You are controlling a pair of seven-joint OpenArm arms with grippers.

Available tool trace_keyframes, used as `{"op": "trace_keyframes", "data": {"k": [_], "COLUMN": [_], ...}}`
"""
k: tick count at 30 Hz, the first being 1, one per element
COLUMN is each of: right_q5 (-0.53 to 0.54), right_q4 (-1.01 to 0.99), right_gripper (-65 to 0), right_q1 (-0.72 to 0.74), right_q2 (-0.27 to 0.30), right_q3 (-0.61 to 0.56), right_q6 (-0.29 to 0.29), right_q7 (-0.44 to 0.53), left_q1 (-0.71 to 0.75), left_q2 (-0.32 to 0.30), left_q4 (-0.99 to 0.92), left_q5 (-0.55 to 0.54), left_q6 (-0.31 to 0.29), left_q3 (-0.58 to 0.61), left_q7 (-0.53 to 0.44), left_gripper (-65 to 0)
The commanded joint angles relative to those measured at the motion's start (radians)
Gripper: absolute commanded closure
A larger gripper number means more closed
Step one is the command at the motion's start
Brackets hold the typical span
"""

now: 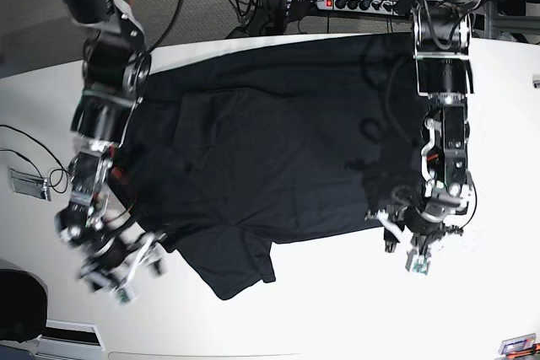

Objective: Fold the T-shirt properly
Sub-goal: 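Lower both grippers onto the two hem corners of the shirt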

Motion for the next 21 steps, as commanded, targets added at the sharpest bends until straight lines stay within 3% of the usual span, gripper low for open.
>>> {"op": "trace_keyframes", "data": {"k": [1,7,10,14,18,21], "right_q5": [-0.003,-0.017,-0.017,0.072,0.196,0.221], "right_q4": [0.004,-0.079,-0.03,0.11,0.208,0.263], "right_gripper": [-47.0,-47.0,-47.0,-47.0,-47.0,-47.0], "right_q1": [0.018,0.018,0.018,-0.008,-0.075,-0.117], "right_q2": [-0.013,-0.018,-0.048,-0.091,-0.093,-0.096], "right_q3": [-0.031,-0.167,-0.167,-0.186,-0.189,-0.191], "right_q6": [0.01,0.01,0.011,0.032,0.032,0.032], "right_q7": [0.036,0.053,0.009,-0.071,-0.159,-0.203], "left_q1": [-0.005,0.018,-0.064,-0.147,-0.169,-0.183], "left_q2": [-0.008,-0.049,-0.151,-0.25,-0.267,-0.263], "left_q4": [0.026,-0.026,-0.146,-0.349,-0.51,-0.645], "left_q5": [-0.005,0.024,0.012,0.007,0.007,0.006], "left_q6": [0.002,0.002,-0.014,-0.106,-0.158,-0.178], "left_q3": [-0.009,-0.121,-0.122,-0.038,-0.003,-0.004], "left_q7": [-0.016,0.011,0.097,0.108,0.028,-0.041], "left_gripper": [-24.9,-24.9,-24.9,-24.9,-24.9,-24.9]}}
